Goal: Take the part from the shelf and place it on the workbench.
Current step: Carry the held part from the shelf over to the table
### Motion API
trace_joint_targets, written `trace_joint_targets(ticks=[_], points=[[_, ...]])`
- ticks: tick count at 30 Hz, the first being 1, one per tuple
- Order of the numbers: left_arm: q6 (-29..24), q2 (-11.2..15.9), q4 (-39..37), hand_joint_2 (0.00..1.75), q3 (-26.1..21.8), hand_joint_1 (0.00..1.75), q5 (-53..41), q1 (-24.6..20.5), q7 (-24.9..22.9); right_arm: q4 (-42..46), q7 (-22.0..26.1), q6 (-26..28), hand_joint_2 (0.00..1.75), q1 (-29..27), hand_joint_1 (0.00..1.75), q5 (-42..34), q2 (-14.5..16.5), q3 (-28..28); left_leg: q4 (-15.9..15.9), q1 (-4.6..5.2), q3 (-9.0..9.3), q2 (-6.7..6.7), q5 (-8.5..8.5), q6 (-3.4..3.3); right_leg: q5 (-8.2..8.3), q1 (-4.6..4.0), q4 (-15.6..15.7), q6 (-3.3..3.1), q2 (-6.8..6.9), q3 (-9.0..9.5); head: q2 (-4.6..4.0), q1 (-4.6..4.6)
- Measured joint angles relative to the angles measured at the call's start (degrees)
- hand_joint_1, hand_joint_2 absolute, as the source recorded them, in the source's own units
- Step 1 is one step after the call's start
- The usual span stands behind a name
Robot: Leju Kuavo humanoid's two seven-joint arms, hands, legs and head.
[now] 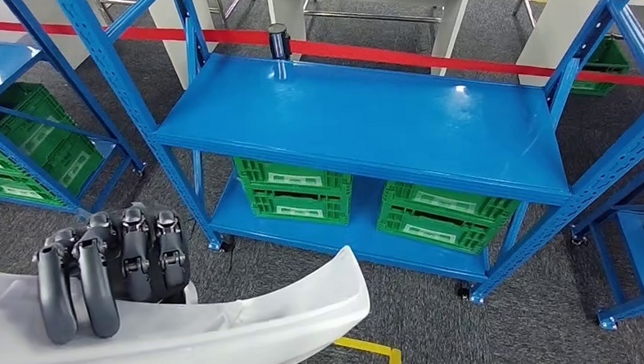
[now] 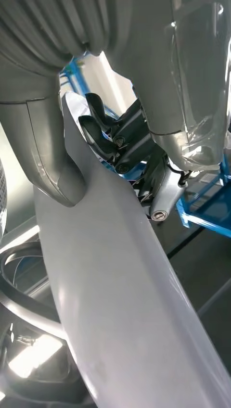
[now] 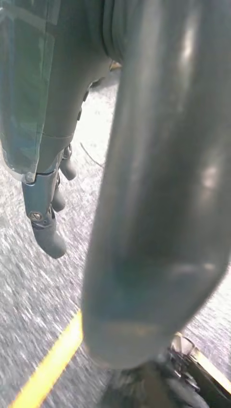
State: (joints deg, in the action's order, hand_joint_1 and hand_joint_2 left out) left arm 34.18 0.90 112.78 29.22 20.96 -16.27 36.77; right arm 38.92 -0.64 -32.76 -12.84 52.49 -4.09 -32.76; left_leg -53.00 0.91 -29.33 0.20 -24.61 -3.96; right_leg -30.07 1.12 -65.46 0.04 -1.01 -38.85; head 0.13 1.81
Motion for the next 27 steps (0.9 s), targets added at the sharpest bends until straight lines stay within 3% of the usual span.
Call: trace_joint_targets(ticks=[1, 2, 3, 4, 5, 6, 8, 9, 11, 12, 13, 15, 16, 17, 18, 19, 21, 23, 25, 27], points=[[0.00, 0.00, -0.12, 1.75, 0.09, 1.75, -0.03, 0.02, -0.03, 0.21, 0.16, 0.11, 0.00, 0.02, 0.00, 0.19, 0.03, -0.49, -0.04, 0.01, -0.96, 0.19, 0.72, 0.14, -1.53, 0.12, -3.46, 0.24, 0.11, -0.69, 0.00, -0.05], [0.00, 0.00, -0.25, 1.75, 0.18, 1.75, -0.07, 0.03, -0.07, 0.37, 0.35, 0.25, 0.00, 0.03, 0.00, 0.35, 0.06, -0.91, -0.15, -0.01, -1.97, 0.39, 1.44, 0.28, -1.86, 0.30, -6.05, 0.85, 0.19, -0.86, 0.00, -0.06], [-0.01, 0.00, -0.36, 1.75, 0.28, 1.75, -0.15, 0.03, -0.13, 0.45, 0.66, 0.39, 0.00, 0.06, 0.00, 0.58, 0.10, -1.27, -0.38, -0.09, -3.08, 0.56, 2.13, 0.49, -0.97, 0.53, -7.05, 1.73, 0.26, -0.15, 0.00, -0.08], [-0.02, 0.00, -0.45, 1.75, 0.39, 1.75, -0.28, 0.03, -0.22, 0.49, 1.14, 0.62, 0.00, 0.13, 0.00, 0.95, 0.10, -1.61, -0.81, -0.21, -4.28, 0.68, 2.74, 0.76, 0.59, 0.82, -6.08, 2.68, 0.37, 1.48, 0.00, -0.09], [-0.05, 0.00, -0.51, 1.75, 0.50, 1.75, -0.45, 0.02, -0.32, 0.47, 1.85, 1.01, 0.00, 0.28, 0.00, 1.47, 0.08, -1.91, -1.53, -0.31, -5.49, 0.77, 3.21, 1.08, 1.82, 1.13, -3.14, 3.44, 0.53, 4.05, 0.00, -0.10], [-0.12, -0.01, -0.51, 1.75, 0.63, 1.75, -0.67, 0.01, -0.41, 0.33, 2.75, 1.59, 0.00, 0.62, 0.00, 2.13, 0.06, -2.15, -2.46, -0.34, -6.73, 0.85, 3.54, 1.42, 1.69, 1.21, 1.04, 3.73, 0.68, 7.20, 0.00, -0.18], [-0.41, -0.03, -0.49, 1.75, 0.86, 1.75, -1.12, -0.05, -0.49, -0.61, 5.06, 3.41, 0.00, 1.69, 0.00, 3.65, -0.10, -2.75, -4.15, -0.22, -8.25, 1.06, 3.98, 2.03, -0.24, 1.07, 7.04, 2.81, 0.75, 11.16, 0.00, -0.14], [-0.55, -0.04, -0.49, 1.75, 0.97, 1.75, -1.31, -0.10, -0.46, -1.36, 6.22, 4.35, 0.00, 2.29, 0.00, 4.38, -0.20, -3.11, -4.57, -0.21, -8.58, 1.17, 4.25, 2.30, -1.14, 0.82, 8.16, 2.09, 0.70, 11.69, 0.00, -0.08], [-0.69, 0.00, -0.53, 1.75, 1.11, 1.75, -1.58, -0.19, -0.27, -2.96, 8.07, 5.75, 0.00, 3.22, 0.00, 5.58, -0.33, -3.82, -4.91, -0.46, -8.85, 1.19, 4.67, 2.82, -0.66, 0.85, 8.02, 0.87, 0.80, 10.83, 0.00, 0.01], [-0.71, 0.01, -0.55, 1.75, 1.17, 1.75, -1.70, -0.19, -0.13, -3.66, 8.73, 6.27, 0.00, 3.59, 0.00, 6.12, -0.39, -4.16, -5.55, -0.67, -9.22, 0.99, 3.62, 3.15, -0.09, 0.90, 7.96, 0.31, 0.94, 10.31, 0.00, 0.04], [-0.74, 0.04, -0.56, 1.75, 1.21, 1.75, -1.88, -0.20, 0.01, -4.27, 9.29, 6.73, 0.00, 3.94, 0.00, 6.67, -0.46, -4.48, -7.22, -0.85, -9.82, 0.76, 1.40, 3.52, 0.60, 0.99, 7.96, -0.16, 1.08, 9.64, 0.00, 0.04], [-0.92, 0.09, -0.56, 1.75, 1.30, 1.75, -2.39, -0.23, 0.18, -5.32, 10.20, 7.45, 0.00, 4.66, 0.00, 7.88, -0.59, -5.01, -13.74, -1.08, -11.43, 0.39, -5.11, 4.21, 2.14, 0.93, 7.89, -0.63, 1.20, 8.06, 0.00, 0.09], [-1.09, 0.12, -0.56, 1.75, 1.35, 1.75, -2.68, -0.24, 0.19, -5.81, 10.54, 7.69, 0.00, 4.96, 0.00, 8.48, -0.64, -5.21, -17.61, -1.13, -12.07, 0.35, -7.43, 4.41, 2.89, 0.89, 7.84, -0.65, 1.20, 7.21, 0.00, 0.09], [-1.28, 0.16, -0.56, 1.75, 1.42, 1.75, -2.91, -0.24, 0.20, -6.34, 10.86, 7.88, 0.00, 5.24, 0.00, 9.07, -0.70, -5.40, -20.59, -1.17, -12.21, 0.34, -8.42, 4.46, 3.60, 0.82, 7.79, -0.62, 1.20, 6.36, 0.00, 0.09], [-1.49, 0.20, -0.57, 1.75, 1.49, 1.75, -3.11, -0.25, 0.19, -6.90, 11.21, 8.03, 0.00, 5.50, 0.00, 9.60, -0.80, -5.59, -21.86, -1.18, -11.49, 0.32, -8.07, 4.38, 4.30, 0.75, 7.75, -0.55, 1.18, 5.47, 0.00, 0.10], [-1.62, 0.24, -0.57, 1.75, 1.55, 1.75, -3.26, -0.28, 0.17, -7.50, 11.55, 8.17, 0.00, 5.76, 0.00, 10.03, -0.91, -5.75, -20.91, -1.17, -9.70, 0.28, -6.80, 4.15, 4.95, 0.64, 7.74, -0.47, 1.16, 4.65, 0.00, 0.10], [-1.79, 0.25, -0.52, 1.75, 1.66, 1.75, -3.49, -0.49, 0.10, -8.60, 12.08, 8.45, 0.00, 6.31, 0.00, 10.58, -1.05, -5.97, -13.48, -1.03, -3.43, -0.04, -4.95, 3.21, 6.15, 0.43, 7.75, -0.27, 1.04, 3.43, 0.00, 0.09], [-1.86, 0.19, -0.37, 1.75, 1.75, 1.75, -3.61, -0.78, -0.01, -9.45, 12.34, 8.66, 0.00, 6.80, 0.00, 10.75, -1.12, -6.10, -5.61, -0.68, 1.97, -0.39, -5.74, 2.43, 7.26, 0.37, 7.91, 0.25, 0.93, 2.93, 0.00, 0.04], [-1.92, 0.13, -0.27, 1.75, 1.80, 1.75, -3.66, -1.00, -0.10, -10.17, 12.49, 8.73, 0.00, 7.21, 0.00, 10.79, -1.24, -6.20, -2.92, -0.19, 3.04, -0.47, -6.07, 1.97, 8.46, 0.57, 8.43, 1.09, 0.91, 2.81, 0.00, 0.21], [-1.95, 0.08, -0.27, 1.75, 1.90, 1.75, -3.74, -1.19, -0.25, -11.02, 12.66, 8.82, 0.00, 7.52, 0.00, 10.82, -1.34, -6.27, -2.05, -0.20, 2.21, -0.28, -4.34, 1.19, 8.45, 0.69, 8.38, 1.42, 0.95, 2.35, 0.00, 0.35]])
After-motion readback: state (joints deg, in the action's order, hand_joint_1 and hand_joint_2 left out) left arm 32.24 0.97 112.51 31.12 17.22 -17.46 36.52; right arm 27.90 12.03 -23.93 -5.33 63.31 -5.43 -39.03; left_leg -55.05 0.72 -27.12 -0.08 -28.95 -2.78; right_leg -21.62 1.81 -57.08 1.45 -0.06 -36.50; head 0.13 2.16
